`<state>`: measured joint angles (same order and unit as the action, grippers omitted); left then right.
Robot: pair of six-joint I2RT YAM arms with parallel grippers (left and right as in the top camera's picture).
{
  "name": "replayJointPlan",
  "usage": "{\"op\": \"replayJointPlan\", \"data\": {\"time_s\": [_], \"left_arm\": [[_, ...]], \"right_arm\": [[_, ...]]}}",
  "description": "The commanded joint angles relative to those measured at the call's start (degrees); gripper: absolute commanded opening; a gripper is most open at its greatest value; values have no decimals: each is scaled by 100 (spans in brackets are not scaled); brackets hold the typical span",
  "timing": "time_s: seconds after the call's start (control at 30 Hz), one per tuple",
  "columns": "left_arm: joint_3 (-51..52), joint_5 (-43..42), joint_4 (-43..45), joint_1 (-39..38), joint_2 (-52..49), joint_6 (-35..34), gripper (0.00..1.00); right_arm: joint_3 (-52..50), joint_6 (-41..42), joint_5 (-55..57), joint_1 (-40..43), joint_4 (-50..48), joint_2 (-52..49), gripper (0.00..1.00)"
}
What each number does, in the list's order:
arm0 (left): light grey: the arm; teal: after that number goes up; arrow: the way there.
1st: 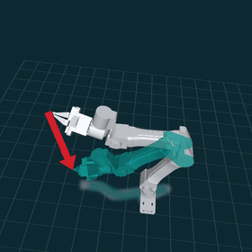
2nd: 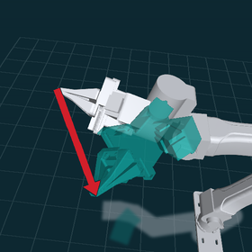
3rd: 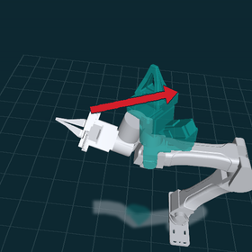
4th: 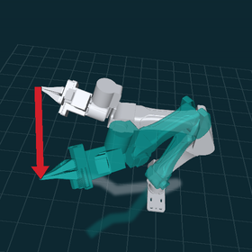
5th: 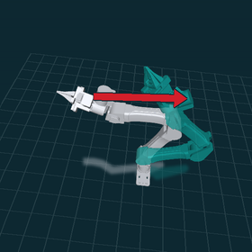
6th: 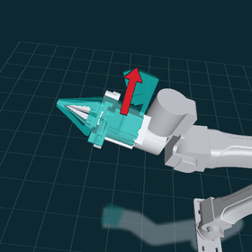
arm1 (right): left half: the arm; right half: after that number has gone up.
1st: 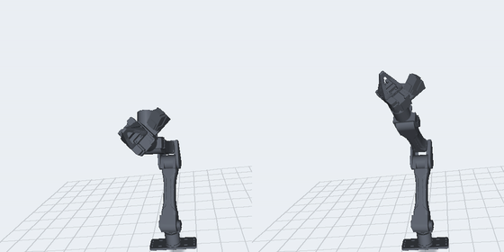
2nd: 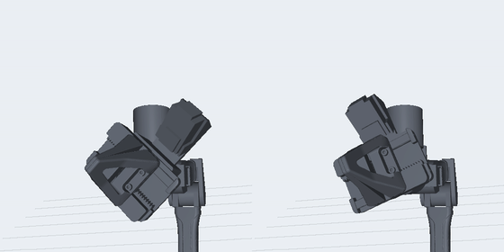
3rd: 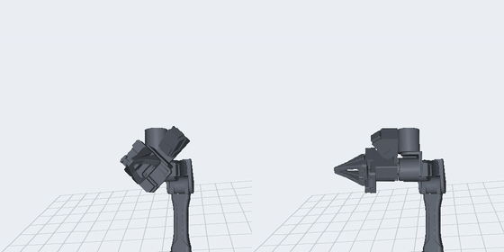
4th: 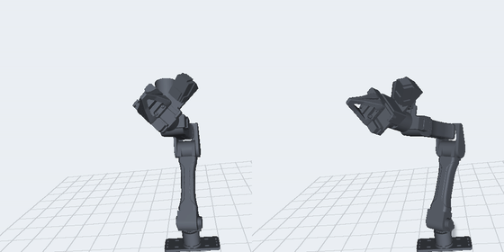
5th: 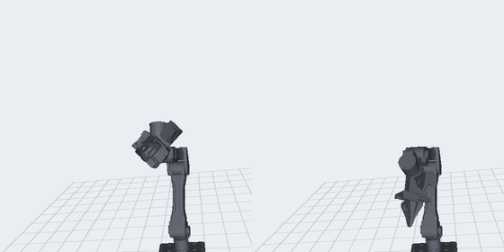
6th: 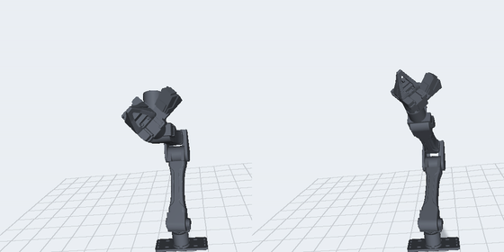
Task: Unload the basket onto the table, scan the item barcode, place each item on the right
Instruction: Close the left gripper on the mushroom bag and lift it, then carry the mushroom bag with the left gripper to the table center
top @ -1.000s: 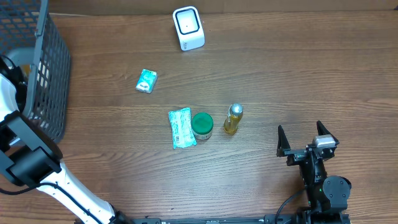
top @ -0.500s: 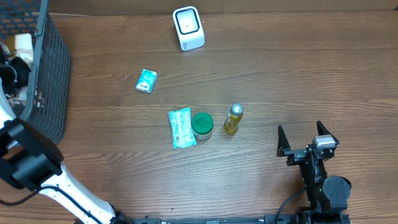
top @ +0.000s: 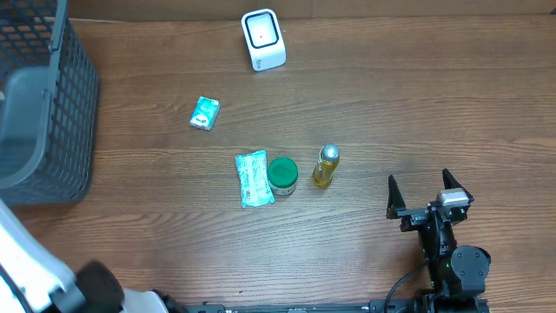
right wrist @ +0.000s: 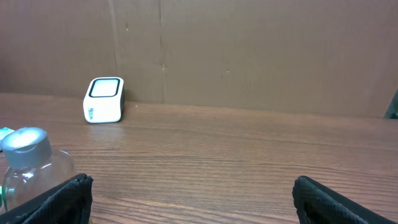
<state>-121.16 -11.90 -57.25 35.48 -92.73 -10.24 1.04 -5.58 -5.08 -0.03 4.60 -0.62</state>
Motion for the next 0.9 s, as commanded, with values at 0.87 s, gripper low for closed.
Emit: {"op": "replayJointPlan", "data": {"time_s": [0.87], "left_arm": [[4133, 894, -1182, -4103, 501, -577, 5]], "right_arm": [[-59, -7, 46, 11, -17, 46, 100]]}}
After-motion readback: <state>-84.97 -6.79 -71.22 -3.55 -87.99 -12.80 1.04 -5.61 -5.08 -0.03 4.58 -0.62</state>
